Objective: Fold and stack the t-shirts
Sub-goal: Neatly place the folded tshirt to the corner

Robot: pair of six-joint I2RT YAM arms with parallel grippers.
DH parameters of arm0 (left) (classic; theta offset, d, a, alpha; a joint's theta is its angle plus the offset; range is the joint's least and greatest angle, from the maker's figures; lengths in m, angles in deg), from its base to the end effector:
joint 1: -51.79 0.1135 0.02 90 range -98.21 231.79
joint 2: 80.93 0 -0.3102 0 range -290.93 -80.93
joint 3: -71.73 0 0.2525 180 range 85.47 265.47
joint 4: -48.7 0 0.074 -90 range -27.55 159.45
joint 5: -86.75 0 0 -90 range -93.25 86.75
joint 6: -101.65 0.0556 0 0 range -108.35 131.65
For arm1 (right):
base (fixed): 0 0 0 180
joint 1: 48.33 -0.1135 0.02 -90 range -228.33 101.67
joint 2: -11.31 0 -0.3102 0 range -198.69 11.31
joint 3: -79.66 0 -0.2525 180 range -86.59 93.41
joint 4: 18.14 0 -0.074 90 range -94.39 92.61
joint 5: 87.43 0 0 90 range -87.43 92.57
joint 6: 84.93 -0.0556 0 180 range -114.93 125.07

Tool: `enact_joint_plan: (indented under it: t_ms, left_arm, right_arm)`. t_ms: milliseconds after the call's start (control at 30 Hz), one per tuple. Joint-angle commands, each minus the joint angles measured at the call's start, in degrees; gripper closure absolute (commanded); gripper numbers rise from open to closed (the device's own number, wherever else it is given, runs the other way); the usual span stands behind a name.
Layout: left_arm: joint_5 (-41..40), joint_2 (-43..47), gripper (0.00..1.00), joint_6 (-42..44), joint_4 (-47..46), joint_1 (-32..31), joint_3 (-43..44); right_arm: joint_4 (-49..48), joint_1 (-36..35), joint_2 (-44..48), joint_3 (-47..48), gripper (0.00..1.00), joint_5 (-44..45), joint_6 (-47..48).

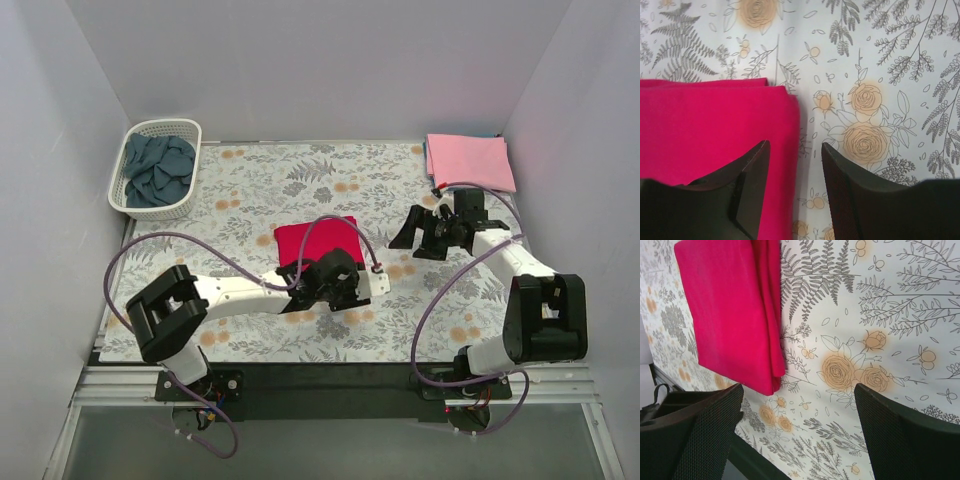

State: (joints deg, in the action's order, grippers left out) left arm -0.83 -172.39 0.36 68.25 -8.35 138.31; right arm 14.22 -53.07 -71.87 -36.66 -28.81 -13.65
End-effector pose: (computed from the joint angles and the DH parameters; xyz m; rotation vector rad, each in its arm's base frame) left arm 0.1720 -0.3043 0.2267 1.0300 2.2155 -0.6410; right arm 0.2928 0.0533 0.2417 0.0625 2.4805 0.8528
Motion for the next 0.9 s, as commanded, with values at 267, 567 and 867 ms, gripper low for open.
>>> enact_joint_plan:
  t_ms: [267, 567, 867]
  left_arm:
    - [-7.60, -9.08, 0.56, 9.53, -9.58, -3.32, 0.07]
    - [-4.98, -7.25, 0.99, 2.53, -11.44, -1.92, -0.55]
    - [11.11, -0.30, 1.00, -10.15, -6.33, 6.17, 1.92]
  right_arm:
    - [-11.22, 0.86, 5.40, -8.62, 0.02, -0.44, -8.96]
    - [-17.37, 0.86, 1.53, -11.69, 0.02, -5.44, -15.01]
    - [-30.12, -0.63, -6.90, -12.49, 0.02, -10.72, -21.79]
